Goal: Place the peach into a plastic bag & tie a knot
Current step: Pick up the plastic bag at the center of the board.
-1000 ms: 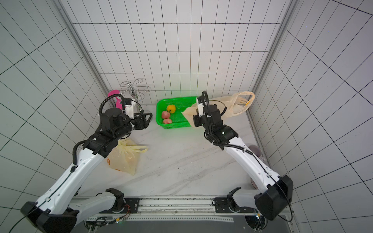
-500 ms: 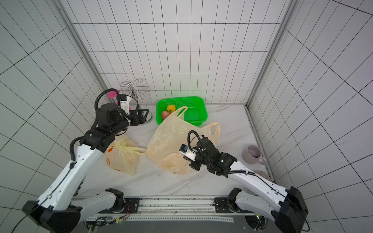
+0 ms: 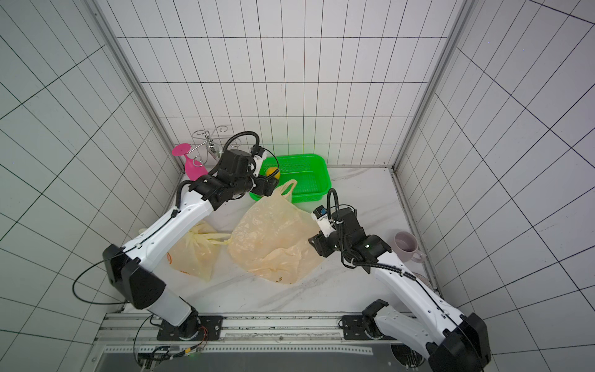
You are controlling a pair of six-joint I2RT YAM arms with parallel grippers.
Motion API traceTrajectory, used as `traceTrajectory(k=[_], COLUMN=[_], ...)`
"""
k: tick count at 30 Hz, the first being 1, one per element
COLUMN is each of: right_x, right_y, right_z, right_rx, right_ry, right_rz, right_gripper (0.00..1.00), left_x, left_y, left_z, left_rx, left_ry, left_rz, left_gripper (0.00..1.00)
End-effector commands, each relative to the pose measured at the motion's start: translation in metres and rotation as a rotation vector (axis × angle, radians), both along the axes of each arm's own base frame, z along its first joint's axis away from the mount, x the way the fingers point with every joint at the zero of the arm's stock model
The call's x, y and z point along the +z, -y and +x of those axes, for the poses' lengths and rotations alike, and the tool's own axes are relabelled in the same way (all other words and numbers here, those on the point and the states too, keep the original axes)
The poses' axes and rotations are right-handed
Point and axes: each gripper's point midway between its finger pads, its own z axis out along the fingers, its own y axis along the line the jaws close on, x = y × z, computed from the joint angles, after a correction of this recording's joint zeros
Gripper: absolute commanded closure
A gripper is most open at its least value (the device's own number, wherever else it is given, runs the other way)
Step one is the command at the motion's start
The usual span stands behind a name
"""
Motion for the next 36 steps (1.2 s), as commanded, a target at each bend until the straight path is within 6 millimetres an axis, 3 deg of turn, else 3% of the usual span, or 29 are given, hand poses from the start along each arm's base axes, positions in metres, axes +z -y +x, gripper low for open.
traceTrajectory(k=[1, 6, 11, 16, 21, 24, 28, 31, 33, 34, 36], right_x=[0.028, 0.032, 0.029, 0.028, 0.027, 0.025, 0.028, 0.031, 0.030, 0.031, 0.035], right_y=[0.007, 0.011, 0.016, 0.014, 0.013, 0.012, 0.013, 0.014, 0.013, 0.014, 0.020], right_z=[0.020, 0.029, 0.031, 0.035, 0.038, 0.039, 0.041, 0.042, 0.043, 0.045, 0.057], right_rx=[-0.168, -0.196, -0.201, -0.209, -0.214, -0.217, -0.229, -0.234, -0.237, -0.244, -0.304], right_ry=[-0.069, -0.064, -0.069, -0.067, -0.078, -0.085, -0.076, -0.069, -0.070, -0.068, -0.050], right_rz=[0.071, 0.108, 0.112, 0.128, 0.132, 0.131, 0.130, 0.135, 0.136, 0.135, 0.138], right_gripper=[0.46, 0.46, 0.46, 0.47, 0.47, 0.48, 0.48, 0.48, 0.49, 0.49, 0.50], left_x=[-0.060, -0.097, -0.112, -0.122, -0.121, -0.123, -0.148, -0.160, -0.150, -0.140, -0.104], left_y=[0.019, 0.044, 0.038, 0.035, 0.028, 0.035, 0.047, 0.043, 0.041, 0.041, 0.044], left_z=[0.011, 0.035, 0.054, 0.064, 0.076, 0.081, 0.074, 0.074, 0.078, 0.079, 0.076], left_rx=[-0.088, -0.126, -0.085, -0.069, -0.026, -0.041, -0.090, -0.082, -0.063, -0.057, -0.054], left_ry=[-0.110, -0.208, -0.211, -0.244, -0.224, -0.228, -0.294, -0.319, -0.302, -0.288, -0.249], left_rz=[0.206, 0.245, 0.295, 0.260, 0.259, 0.217, 0.215, 0.232, 0.215, 0.195, 0.124], left_gripper=[0.10, 0.09, 0.10, 0.23, 0.08, 0.08, 0.20, 0.35, 0.58, 0.64, 0.78])
